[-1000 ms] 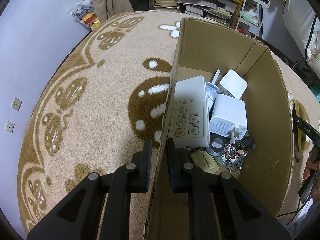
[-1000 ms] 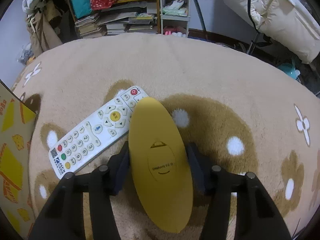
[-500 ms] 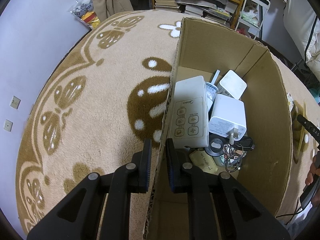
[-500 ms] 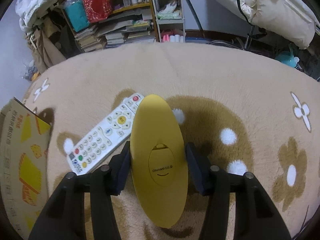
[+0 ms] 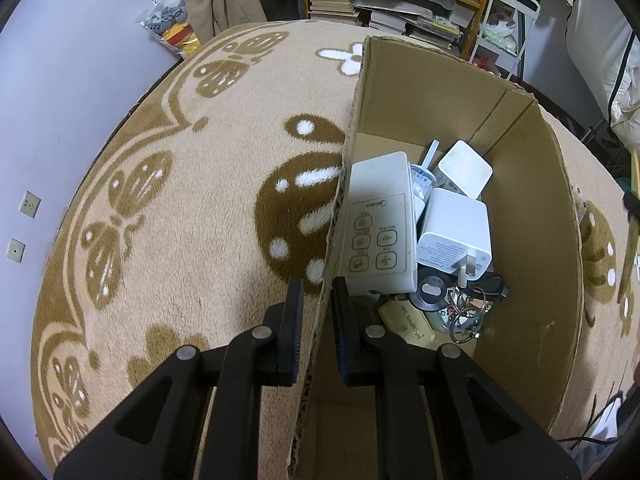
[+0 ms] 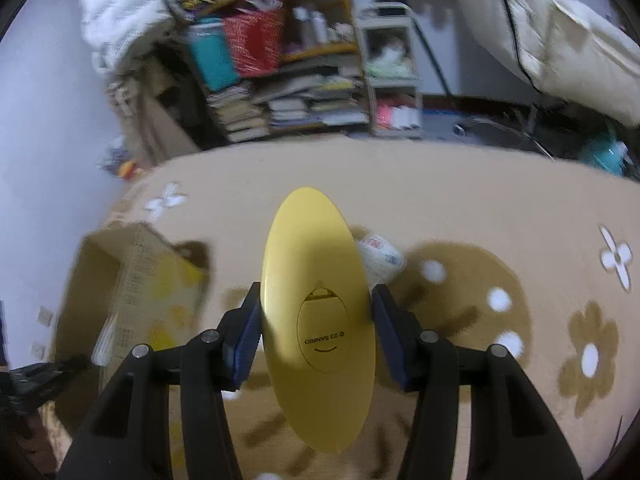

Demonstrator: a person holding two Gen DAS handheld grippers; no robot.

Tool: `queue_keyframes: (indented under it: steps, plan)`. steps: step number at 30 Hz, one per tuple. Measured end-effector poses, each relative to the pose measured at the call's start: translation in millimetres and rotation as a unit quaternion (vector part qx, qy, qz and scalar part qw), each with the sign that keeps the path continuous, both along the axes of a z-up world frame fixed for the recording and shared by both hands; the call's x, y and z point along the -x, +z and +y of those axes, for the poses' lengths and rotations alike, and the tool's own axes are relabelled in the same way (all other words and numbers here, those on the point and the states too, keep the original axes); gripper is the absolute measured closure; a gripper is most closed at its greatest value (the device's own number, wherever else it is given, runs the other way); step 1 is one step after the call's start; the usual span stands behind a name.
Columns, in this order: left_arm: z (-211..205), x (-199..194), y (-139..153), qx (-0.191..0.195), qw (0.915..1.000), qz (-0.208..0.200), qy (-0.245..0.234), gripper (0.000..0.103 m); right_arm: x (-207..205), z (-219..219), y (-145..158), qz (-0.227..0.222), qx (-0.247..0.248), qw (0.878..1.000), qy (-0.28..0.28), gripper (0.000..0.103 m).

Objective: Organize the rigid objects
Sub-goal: 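Lift the yellow pad, carry it into the box and release it upright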

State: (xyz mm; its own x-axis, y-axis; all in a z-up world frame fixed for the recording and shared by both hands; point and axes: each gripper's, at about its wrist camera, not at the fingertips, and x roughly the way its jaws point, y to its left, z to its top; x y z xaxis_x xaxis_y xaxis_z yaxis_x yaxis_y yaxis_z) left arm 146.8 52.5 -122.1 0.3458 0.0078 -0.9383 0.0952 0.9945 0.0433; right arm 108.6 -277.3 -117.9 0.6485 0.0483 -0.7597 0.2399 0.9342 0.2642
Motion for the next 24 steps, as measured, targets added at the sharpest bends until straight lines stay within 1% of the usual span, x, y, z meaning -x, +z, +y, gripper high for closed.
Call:
queue_keyframes:
  steps: [6, 11, 15, 18, 24]
  plan:
    - [0.2, -0.2, 0.0, -0.001, 1.0, 0.0, 0.0, 0.09, -10.4, 54.2, 38.2, -0.039, -0.004, 0.997, 0.063, 0.046]
    - [0.0, -0.3, 0.0, 0.0, 1.0, 0.0, 0.0, 0.09, -16.0, 94.2, 49.9, -0.055, -0.031, 0.991, 0.115, 0.046]
    - [0.4, -0.1, 0.1, 0.0, 1.0, 0.0, 0.0, 0.09, -22.7, 126.6, 46.4, -0.051, -0.059, 0.986, 0.15, 0.046]
    - [0.0, 0.0, 0.2, -0.001, 1.0, 0.0, 0.0, 0.09, -25.5, 145.0, 42.4, -0.046, -0.062, 0.983, 0.168, 0.046]
    - [0.0, 0.3, 0.8, -0.002, 1.0, 0.0, -0.001, 0.09, -33.7, 158.1, 24.7, -0.014, -0.068, 0.982, 0.175, 0.046]
